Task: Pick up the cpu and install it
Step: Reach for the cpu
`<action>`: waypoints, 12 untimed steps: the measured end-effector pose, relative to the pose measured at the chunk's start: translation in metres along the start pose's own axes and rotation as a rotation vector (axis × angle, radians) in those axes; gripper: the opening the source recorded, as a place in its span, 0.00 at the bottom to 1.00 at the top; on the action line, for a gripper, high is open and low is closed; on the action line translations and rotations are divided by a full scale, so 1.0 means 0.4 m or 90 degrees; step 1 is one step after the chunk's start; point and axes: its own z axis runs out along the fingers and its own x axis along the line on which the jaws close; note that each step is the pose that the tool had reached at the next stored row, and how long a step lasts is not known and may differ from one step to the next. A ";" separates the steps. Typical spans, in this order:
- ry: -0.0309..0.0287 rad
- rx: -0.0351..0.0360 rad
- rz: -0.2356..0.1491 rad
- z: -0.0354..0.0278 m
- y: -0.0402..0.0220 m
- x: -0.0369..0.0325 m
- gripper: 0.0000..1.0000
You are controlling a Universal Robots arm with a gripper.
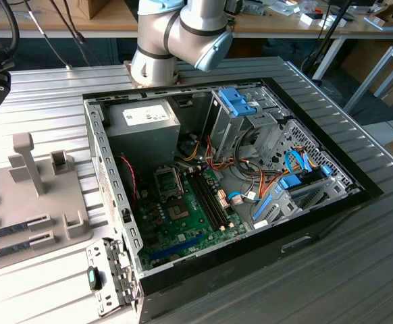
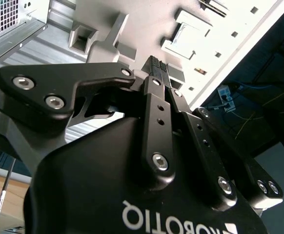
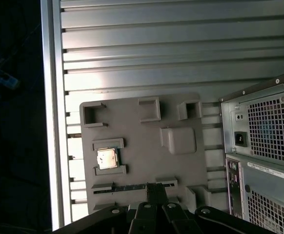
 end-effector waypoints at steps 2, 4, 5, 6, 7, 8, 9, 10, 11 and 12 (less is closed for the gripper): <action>0.0000 0.0000 0.000 0.001 0.000 0.000 0.10; 0.0000 0.0000 0.000 0.004 -0.001 0.000 0.10; 0.0000 0.0000 0.000 0.004 -0.001 0.000 0.10; 0.0000 -0.0001 0.000 0.005 -0.001 0.000 0.10; -0.0001 -0.0001 0.000 0.007 -0.001 0.000 0.10; -0.0001 -0.0001 0.000 0.007 -0.001 0.000 0.10; 0.0000 0.0000 0.000 0.008 -0.001 0.000 0.10; 0.0000 0.0000 0.000 0.008 -0.001 0.000 0.10; 0.0000 0.0000 0.000 0.009 -0.001 0.000 0.10; 0.0000 0.0000 0.000 0.010 -0.001 0.000 0.10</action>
